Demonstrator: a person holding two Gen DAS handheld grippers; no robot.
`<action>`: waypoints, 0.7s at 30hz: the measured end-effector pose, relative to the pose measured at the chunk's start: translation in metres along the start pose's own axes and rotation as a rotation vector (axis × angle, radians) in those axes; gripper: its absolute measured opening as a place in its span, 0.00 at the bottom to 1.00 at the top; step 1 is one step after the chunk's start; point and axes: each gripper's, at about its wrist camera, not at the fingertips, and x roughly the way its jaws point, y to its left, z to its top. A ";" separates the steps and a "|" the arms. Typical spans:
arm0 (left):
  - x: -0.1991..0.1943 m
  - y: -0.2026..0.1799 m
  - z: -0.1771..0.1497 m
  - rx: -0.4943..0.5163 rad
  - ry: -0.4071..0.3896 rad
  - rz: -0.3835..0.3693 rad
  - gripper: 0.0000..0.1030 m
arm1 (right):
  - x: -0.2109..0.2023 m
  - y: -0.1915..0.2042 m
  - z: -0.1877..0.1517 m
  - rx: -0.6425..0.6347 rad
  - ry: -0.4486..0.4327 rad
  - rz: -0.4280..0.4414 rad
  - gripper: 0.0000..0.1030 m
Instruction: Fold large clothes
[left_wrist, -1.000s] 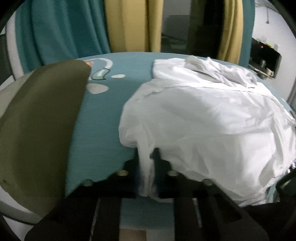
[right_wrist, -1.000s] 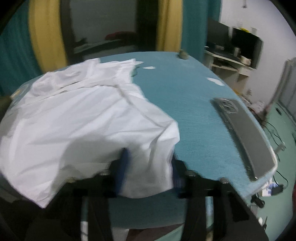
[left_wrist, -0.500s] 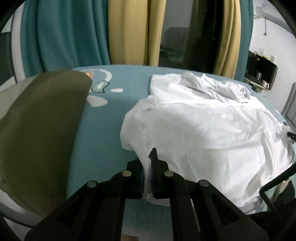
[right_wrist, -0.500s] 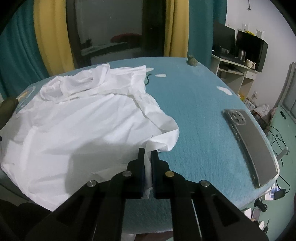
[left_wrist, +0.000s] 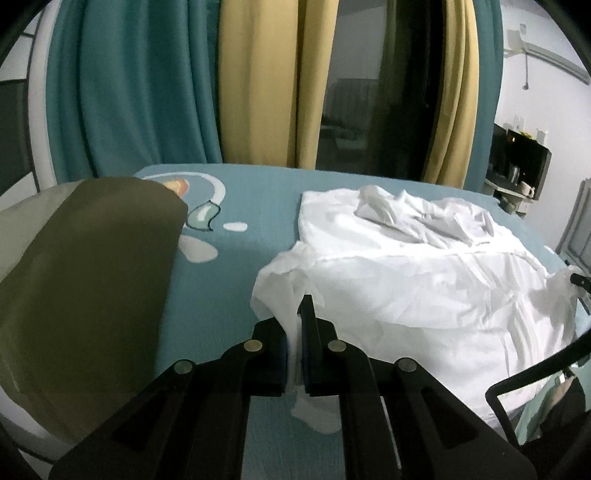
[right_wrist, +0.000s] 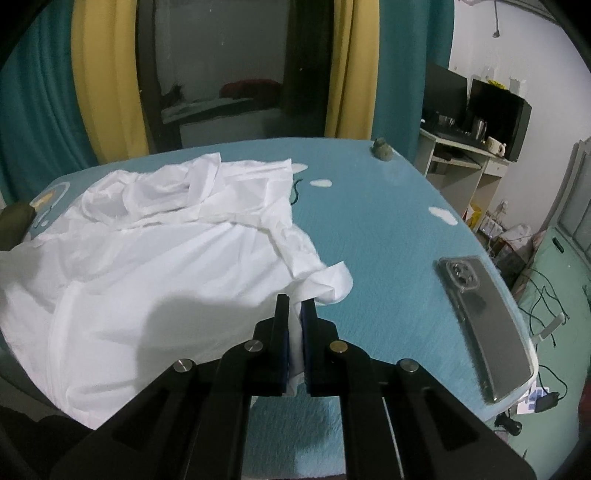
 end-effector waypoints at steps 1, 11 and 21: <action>0.000 0.000 0.003 0.001 -0.005 -0.001 0.06 | -0.001 0.001 0.003 -0.001 -0.006 -0.004 0.06; 0.008 0.001 0.039 0.049 -0.066 -0.005 0.06 | -0.005 -0.011 0.035 0.037 -0.101 -0.018 0.06; 0.042 0.020 0.085 0.018 -0.112 -0.035 0.06 | 0.027 -0.043 0.101 0.116 -0.204 0.026 0.06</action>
